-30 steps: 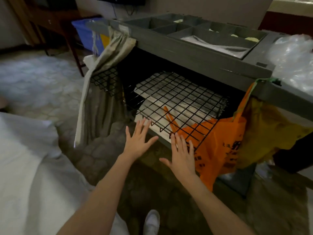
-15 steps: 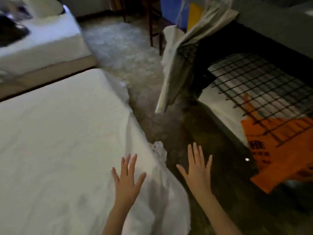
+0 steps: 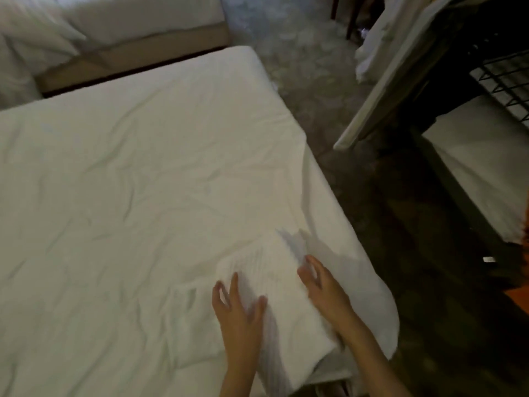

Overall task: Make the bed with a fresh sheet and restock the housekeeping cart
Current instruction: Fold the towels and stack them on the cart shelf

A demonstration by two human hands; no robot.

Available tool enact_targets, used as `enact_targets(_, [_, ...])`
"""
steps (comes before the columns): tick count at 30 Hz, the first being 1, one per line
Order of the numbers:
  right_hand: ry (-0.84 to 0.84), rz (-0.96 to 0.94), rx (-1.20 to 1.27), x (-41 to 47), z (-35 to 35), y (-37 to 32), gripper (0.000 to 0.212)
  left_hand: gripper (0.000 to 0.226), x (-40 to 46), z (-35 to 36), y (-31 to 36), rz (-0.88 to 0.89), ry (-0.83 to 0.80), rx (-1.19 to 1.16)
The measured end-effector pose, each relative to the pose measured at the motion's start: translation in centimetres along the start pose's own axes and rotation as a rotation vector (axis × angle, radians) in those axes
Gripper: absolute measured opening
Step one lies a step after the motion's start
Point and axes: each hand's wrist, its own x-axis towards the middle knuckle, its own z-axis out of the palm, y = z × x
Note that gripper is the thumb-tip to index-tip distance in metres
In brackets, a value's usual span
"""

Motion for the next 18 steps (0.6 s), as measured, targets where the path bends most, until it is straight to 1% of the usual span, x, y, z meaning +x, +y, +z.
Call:
enact_targets(2, [-0.080, 0.013, -0.061, -0.4, -0.1, -0.5, 0.092, 0.069, -1.9, -0.1, -0.4, -0.144, -0.057, -0.164])
enact_targets(4, [-0.101, -0.001, -0.141, -0.5, 0.0, -0.6, 0.094, 0.073, -2.9, 0.0, -0.6, -0.205, -0.107, -0.198])
enact_targets(5, [-0.078, -0.010, -0.169, -0.5, 0.0, -0.5, 0.093, 0.074, -3.0, -0.1, -0.5, -0.210, -0.117, -0.206])
enact_targets(7, [0.005, -0.021, -0.186, -0.5, 0.2, -0.3, 0.083, 0.075, -2.9, -0.5, -0.1, -0.210, -0.136, -0.234])
enact_targets(9, [0.073, -0.066, -0.166, -0.8, 0.5, -0.4, 0.072, 0.078, -2.8, -0.9, 0.2, -0.189, -0.164, -0.235])
enact_targets(12, [0.092, -0.116, -0.118, -1.4, 0.6, -0.7, 0.060, 0.075, -3.4, -1.6, 1.2, -0.130, -0.181, -0.259])
enact_targets(15, [0.073, -0.121, -0.006, -2.6, -0.2, -1.4, 0.056, 0.070, -3.9, -2.6, 3.3, -0.005, -0.168, -0.238])
enact_targets(18, [0.129, -0.167, 0.094, -4.0, -2.3, -2.6, 0.055, 0.071, -3.6, -3.5, 6.5, 0.095, -0.180, -0.219])
